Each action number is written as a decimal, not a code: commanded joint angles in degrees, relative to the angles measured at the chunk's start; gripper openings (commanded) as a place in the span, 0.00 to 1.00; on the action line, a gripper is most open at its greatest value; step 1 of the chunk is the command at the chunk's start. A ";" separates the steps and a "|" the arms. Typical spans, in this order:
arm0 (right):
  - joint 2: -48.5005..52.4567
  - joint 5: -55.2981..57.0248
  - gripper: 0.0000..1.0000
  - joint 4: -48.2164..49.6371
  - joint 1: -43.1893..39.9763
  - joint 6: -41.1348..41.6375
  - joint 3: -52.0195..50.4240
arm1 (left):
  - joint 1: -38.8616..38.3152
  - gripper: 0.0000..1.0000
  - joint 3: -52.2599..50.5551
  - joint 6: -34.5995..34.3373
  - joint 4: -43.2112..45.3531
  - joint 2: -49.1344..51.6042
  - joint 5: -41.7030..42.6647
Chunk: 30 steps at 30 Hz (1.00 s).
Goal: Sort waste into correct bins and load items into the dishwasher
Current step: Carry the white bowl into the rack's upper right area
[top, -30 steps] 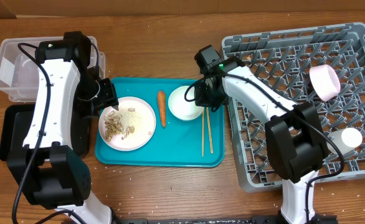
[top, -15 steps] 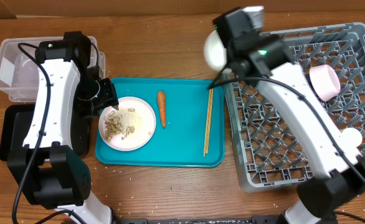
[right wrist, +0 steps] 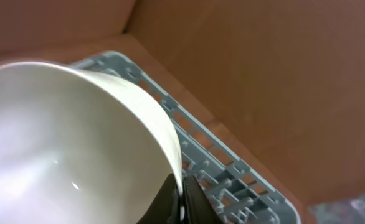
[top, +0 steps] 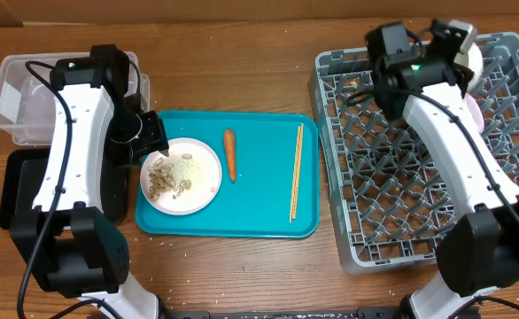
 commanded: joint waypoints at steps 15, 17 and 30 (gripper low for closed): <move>3.85 -1.90 0.04 10.71 -1.57 -1.60 -14.43 | 0.09 0.60 0.63 0.26 -0.17 -0.92 -0.35; 3.85 -3.04 0.04 10.64 -1.16 -1.60 -14.64 | 0.09 0.60 0.63 0.26 -0.17 -0.92 -0.33; 3.85 -6.49 0.04 6.10 4.70 0.42 -15.17 | 0.09 0.60 0.63 0.28 -0.20 -0.92 -0.35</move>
